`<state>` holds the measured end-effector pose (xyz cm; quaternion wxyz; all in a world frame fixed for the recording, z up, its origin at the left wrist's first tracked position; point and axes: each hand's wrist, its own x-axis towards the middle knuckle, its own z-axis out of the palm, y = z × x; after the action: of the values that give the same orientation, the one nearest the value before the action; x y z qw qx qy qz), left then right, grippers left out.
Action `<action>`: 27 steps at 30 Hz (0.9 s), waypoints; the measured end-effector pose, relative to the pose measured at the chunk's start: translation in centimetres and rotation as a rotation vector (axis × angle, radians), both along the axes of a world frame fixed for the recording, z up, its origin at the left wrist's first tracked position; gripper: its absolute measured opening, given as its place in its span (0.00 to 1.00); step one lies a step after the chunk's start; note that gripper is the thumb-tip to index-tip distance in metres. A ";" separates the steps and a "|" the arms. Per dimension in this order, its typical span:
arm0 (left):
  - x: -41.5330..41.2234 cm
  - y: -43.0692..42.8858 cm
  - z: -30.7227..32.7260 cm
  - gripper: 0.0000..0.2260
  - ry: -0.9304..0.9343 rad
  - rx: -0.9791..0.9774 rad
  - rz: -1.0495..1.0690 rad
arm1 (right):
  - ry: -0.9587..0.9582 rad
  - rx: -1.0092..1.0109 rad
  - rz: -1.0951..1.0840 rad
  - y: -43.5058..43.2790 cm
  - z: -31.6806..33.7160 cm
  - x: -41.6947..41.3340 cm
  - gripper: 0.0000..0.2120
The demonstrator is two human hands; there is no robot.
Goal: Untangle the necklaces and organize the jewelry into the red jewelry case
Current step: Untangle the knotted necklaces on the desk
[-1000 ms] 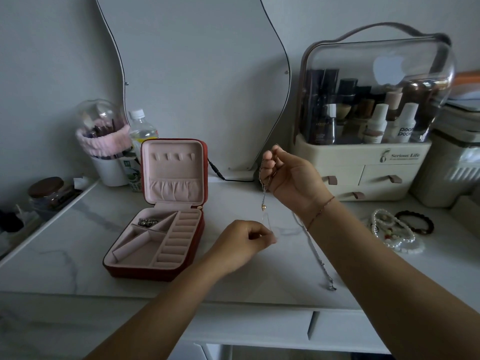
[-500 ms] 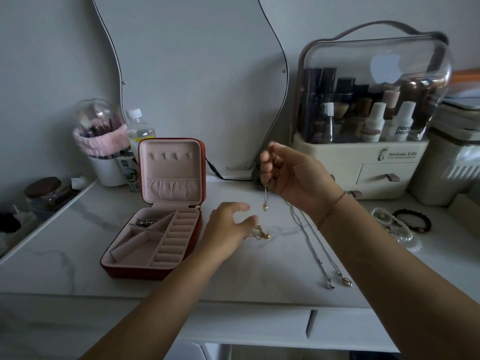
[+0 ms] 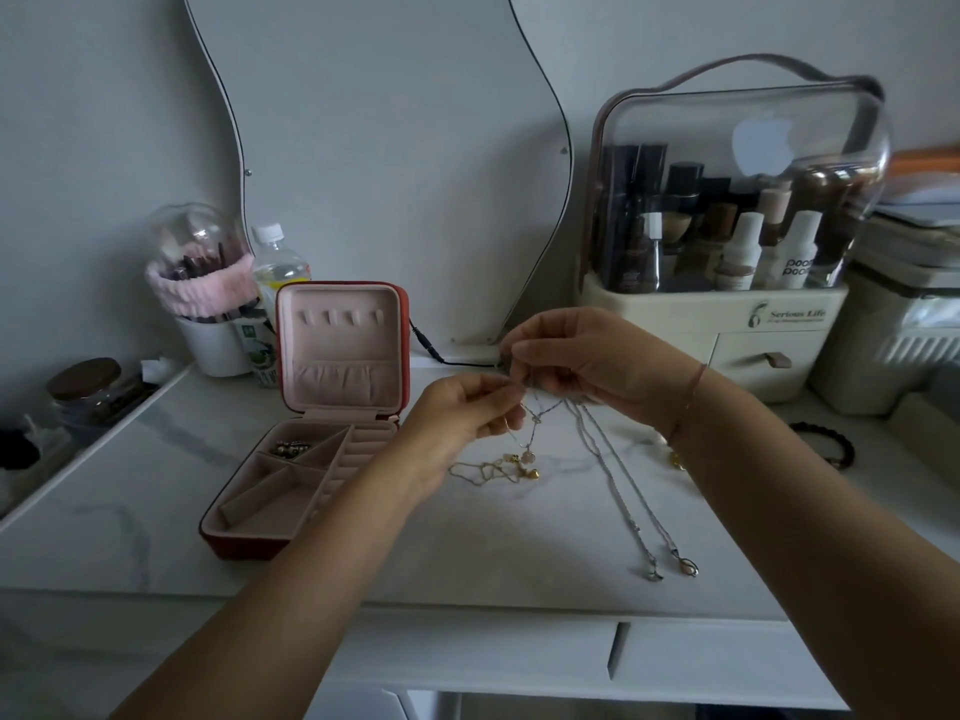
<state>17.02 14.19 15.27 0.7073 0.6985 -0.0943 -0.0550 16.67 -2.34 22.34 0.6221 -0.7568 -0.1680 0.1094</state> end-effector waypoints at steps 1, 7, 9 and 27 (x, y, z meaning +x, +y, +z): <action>0.1 0.0 0.3 0.05 -0.003 0.003 -0.002 | -0.018 -0.045 -0.016 -0.1 0.1 -0.2 0.05; 0.3 -0.3 1.9 0.07 -0.022 0.049 -0.019 | -0.153 -0.162 -0.112 -0.4 0.1 0.0 0.05; 0.4 -0.3 2.6 0.07 -0.043 0.079 -0.039 | -0.212 -0.224 -0.157 -0.4 0.2 0.1 0.05; 0.2 -0.9 1.3 0.12 0.046 0.399 -0.081 | -0.014 0.566 -0.056 -2.0 0.8 0.5 0.10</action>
<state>17.20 13.33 16.55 0.5543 0.8188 -0.0934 -0.1170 17.19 -4.36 23.11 0.8102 -0.5583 -0.1751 0.0358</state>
